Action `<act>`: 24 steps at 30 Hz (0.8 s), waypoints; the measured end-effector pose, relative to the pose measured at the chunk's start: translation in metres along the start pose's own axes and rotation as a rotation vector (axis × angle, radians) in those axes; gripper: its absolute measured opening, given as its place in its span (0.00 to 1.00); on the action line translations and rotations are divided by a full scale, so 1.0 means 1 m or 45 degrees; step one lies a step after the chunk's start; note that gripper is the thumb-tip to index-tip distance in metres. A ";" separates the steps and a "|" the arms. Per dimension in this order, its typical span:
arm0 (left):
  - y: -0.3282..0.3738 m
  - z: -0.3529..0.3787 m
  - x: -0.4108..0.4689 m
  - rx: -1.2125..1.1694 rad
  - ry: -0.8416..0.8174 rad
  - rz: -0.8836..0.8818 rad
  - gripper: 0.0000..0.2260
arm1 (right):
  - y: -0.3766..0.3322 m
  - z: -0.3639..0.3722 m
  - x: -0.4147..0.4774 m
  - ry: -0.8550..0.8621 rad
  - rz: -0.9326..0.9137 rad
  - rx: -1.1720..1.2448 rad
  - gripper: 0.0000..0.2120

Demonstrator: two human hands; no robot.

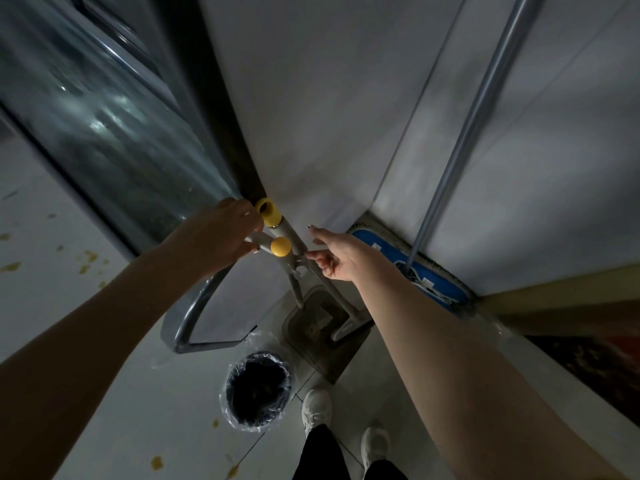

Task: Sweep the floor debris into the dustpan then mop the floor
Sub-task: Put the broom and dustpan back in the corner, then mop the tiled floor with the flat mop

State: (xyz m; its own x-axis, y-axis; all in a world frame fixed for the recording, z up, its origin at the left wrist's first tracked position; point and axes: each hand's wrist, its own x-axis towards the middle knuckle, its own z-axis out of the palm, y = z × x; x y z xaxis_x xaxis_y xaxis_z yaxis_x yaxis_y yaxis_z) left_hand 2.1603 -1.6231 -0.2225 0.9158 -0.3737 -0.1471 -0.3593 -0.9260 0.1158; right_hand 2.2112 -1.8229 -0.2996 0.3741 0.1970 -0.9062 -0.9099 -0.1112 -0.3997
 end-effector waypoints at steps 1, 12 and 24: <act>0.000 -0.002 0.000 -0.022 -0.026 -0.008 0.13 | 0.000 -0.003 -0.004 0.005 -0.025 -0.010 0.15; 0.074 -0.076 0.001 -0.976 0.239 -0.142 0.07 | -0.024 -0.051 -0.093 0.116 -0.632 -0.069 0.06; 0.209 -0.171 0.046 -1.314 0.764 -0.073 0.13 | -0.042 -0.164 -0.257 0.282 -1.024 -0.016 0.06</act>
State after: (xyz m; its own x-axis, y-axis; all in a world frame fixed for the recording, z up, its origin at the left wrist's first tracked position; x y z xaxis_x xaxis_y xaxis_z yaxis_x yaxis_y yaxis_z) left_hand 2.1585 -1.8245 -0.0367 0.9620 0.0056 0.2729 -0.2529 -0.3579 0.8989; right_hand 2.1833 -2.0288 -0.0725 0.9367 0.0246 -0.3493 -0.3486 -0.0293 -0.9368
